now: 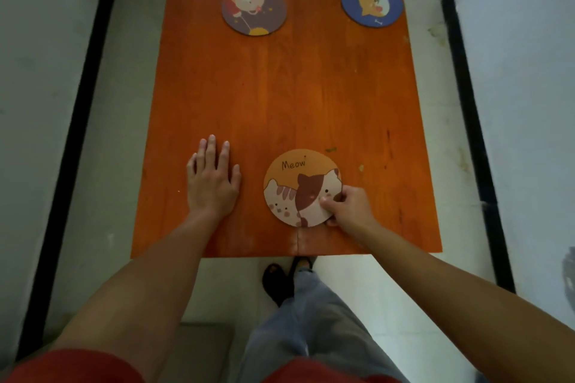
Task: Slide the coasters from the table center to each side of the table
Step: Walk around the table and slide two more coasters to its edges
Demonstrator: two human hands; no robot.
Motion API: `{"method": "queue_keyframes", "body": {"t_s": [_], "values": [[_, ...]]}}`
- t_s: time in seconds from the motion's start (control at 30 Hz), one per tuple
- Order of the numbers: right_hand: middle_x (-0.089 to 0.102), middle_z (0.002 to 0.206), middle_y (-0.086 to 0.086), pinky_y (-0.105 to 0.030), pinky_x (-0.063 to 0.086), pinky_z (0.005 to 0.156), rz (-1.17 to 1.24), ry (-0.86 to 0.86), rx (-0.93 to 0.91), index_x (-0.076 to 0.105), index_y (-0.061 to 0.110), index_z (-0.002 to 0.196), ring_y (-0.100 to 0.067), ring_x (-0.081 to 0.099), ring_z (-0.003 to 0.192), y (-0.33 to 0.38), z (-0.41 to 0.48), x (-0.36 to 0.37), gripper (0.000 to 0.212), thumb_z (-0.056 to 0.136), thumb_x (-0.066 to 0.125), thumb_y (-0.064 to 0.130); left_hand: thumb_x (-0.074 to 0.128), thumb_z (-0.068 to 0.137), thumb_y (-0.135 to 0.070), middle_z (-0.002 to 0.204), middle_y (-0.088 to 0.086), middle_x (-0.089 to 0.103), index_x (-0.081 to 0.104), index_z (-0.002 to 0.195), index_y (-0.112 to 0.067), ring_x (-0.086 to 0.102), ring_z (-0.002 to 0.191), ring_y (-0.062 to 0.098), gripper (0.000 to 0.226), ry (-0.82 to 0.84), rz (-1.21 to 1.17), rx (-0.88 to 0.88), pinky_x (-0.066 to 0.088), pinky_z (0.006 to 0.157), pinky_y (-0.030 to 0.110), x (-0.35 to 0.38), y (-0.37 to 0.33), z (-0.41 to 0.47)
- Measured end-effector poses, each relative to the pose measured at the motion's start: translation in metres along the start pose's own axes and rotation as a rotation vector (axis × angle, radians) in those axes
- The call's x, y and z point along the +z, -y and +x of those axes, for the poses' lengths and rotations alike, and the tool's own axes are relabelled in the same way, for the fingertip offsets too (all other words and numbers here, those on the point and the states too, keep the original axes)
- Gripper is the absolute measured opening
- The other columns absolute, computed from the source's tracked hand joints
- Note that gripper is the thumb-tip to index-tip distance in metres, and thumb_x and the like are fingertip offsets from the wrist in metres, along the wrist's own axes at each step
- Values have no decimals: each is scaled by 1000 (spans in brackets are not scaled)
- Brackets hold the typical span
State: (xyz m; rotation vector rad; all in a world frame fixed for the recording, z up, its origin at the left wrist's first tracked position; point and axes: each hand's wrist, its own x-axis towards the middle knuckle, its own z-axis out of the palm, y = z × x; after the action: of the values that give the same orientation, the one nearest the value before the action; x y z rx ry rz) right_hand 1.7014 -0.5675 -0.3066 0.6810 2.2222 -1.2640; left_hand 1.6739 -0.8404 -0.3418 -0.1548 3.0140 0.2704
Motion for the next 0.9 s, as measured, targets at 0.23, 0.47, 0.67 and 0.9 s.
{"method": "queue_keyframes", "body": {"t_s": [0.23,0.47,0.67,0.9], "values": [[60,95,6,-25,51,60,-268,-152,-191,53,20,117,-13,58,81,-2,-5,-6,39,85,70,34,34,98,-45,156,13,26,33,144,-19,16,145,30,53,78,-52,158,16,116,48,-9,-26,-53],[62,99,3,-26,55,65,-228,-72,-220,54,19,118,-15,63,82,-11,-7,-11,37,86,71,20,32,97,-49,159,7,20,26,147,-15,10,147,25,61,185,-29,217,14,118,44,-8,-49,-79],[63,104,0,-31,55,74,-297,-36,-266,53,14,120,-18,60,91,-26,-20,-13,39,85,71,16,40,96,-47,156,8,28,32,145,-16,17,145,29,59,193,-3,307,21,116,45,-8,-43,-105],[57,109,-5,-36,54,78,-523,-102,-326,48,18,119,-22,56,94,-21,-21,-16,47,82,73,29,50,94,-39,152,10,37,43,139,-14,26,142,33,52,203,-31,298,30,111,47,-12,-50,-113]]}}
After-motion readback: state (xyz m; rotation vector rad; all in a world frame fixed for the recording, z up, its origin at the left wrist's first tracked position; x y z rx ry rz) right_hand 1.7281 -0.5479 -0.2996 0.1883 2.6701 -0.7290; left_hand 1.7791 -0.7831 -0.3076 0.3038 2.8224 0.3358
